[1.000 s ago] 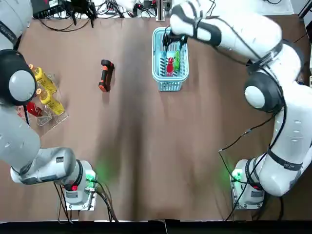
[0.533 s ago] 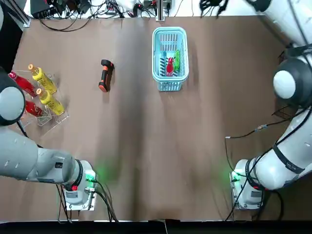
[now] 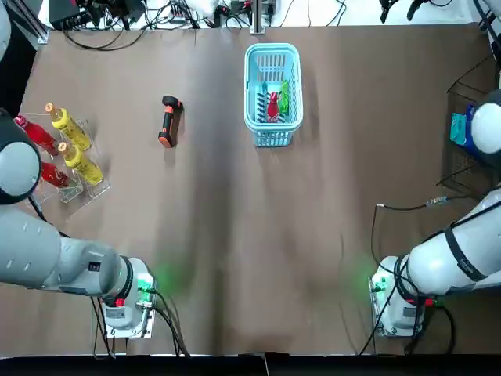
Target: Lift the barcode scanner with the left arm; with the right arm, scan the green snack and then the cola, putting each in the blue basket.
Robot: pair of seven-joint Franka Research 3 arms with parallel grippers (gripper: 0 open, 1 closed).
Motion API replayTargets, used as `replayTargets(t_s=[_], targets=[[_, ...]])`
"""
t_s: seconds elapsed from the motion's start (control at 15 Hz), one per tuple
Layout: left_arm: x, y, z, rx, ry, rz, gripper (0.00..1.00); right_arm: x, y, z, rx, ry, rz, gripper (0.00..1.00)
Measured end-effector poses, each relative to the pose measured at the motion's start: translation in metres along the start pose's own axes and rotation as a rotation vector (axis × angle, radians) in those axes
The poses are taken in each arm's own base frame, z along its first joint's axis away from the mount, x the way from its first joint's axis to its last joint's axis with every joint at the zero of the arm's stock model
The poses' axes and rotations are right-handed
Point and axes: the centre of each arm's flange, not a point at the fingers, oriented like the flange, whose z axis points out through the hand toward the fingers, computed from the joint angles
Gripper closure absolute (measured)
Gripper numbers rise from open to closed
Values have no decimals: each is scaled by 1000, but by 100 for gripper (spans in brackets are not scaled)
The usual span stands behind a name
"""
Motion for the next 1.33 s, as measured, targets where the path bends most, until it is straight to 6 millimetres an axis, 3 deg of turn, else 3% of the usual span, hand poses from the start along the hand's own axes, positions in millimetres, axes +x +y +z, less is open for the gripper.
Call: replayTargets(t_s=[0.2, 0.47, 0.73, 1.33], targets=[[-2, 23, -3, 37, 10, 38, 0, -25, -11, -10, -19, 61, -19, 0], [-5, 21, -20, -58, 35, 21, 0, -52, -11, -1, -25, 82, -19, 0], [-9, 0, -29, -96, 53, -5, 0, -56, -1, -7, -24, 110, 0, 0], [-9, 3, -29, -98, 54, 24, 0, -59, 6, -9, -22, 92, 12, 0]])
